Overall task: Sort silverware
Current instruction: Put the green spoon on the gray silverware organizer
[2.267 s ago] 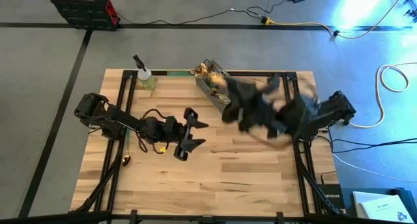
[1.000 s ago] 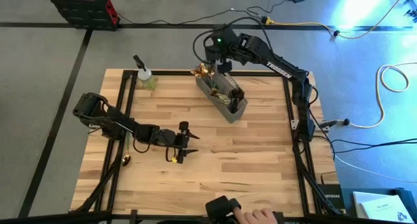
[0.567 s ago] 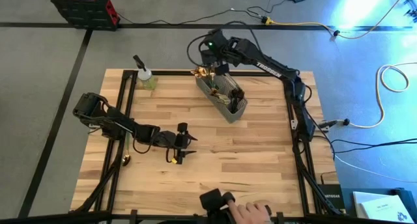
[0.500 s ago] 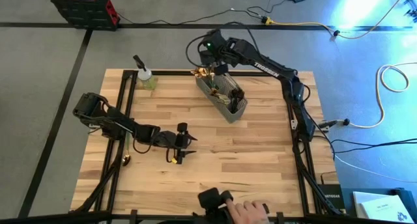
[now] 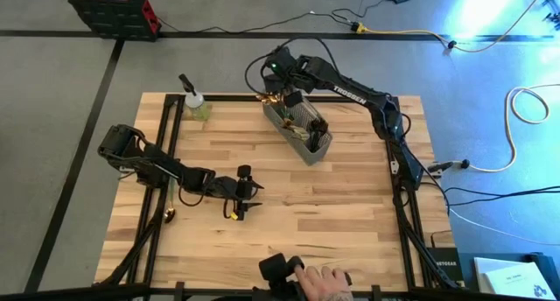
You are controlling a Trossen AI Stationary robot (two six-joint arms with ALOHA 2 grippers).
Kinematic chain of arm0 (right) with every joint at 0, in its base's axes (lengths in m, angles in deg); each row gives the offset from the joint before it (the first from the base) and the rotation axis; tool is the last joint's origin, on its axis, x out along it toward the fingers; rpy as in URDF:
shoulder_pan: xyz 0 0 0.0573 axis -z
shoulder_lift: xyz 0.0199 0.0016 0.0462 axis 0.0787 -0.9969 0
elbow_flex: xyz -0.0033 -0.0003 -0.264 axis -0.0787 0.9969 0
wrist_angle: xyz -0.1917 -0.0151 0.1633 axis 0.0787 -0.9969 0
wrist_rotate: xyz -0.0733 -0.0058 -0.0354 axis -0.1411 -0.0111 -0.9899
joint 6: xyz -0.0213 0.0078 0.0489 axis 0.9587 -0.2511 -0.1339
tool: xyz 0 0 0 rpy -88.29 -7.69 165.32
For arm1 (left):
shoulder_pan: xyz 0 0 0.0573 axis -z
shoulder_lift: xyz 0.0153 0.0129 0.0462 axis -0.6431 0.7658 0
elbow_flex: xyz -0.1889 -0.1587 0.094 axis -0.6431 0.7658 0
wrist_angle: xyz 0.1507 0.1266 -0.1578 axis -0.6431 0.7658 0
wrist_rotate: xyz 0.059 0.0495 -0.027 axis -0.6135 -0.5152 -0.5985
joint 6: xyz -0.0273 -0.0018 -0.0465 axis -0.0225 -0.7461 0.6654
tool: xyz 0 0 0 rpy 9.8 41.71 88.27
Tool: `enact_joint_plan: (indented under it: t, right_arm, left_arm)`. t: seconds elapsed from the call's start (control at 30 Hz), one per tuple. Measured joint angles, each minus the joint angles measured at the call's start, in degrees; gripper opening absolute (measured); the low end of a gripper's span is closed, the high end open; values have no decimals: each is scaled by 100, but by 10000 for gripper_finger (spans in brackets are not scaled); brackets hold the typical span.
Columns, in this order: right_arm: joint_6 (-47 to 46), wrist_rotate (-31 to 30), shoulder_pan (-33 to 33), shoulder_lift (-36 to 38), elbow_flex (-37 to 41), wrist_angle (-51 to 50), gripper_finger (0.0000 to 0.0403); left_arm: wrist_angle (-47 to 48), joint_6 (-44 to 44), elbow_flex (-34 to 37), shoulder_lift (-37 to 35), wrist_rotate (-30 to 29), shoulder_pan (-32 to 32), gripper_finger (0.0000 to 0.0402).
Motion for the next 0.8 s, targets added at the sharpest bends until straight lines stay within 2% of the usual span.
enact_joint_plan:
  t: [0.1,0.27,0.33,0.43,0.6,0.7,0.8]
  right_arm:
    - [149,-610,-94,0,0,77,106]
    - [171,-1546,-310,0,0,780,193]
    - [219,-1659,-415,4,-19,888,225]
    - [200,-1676,-552,4,-98,969,262]
    - [189,-1774,-884,54,-107,1166,286]
    - [170,-1685,-1289,72,-129,1169,283]
    - [-124,-1302,-1815,74,-131,1168,274]
  left_arm:
    - [0,34,0,0,0,0,239]
    - [28,212,0,-32,-1,122,239]
    - [149,314,0,-156,-14,224,239]
    - [571,473,-1,-441,-335,423,239]
    - [1603,762,-7,-1035,-533,753,239]
    - [2339,1129,-7,-1417,-206,1034,239]
    - [3261,1351,-104,-1795,-14,1433,239]
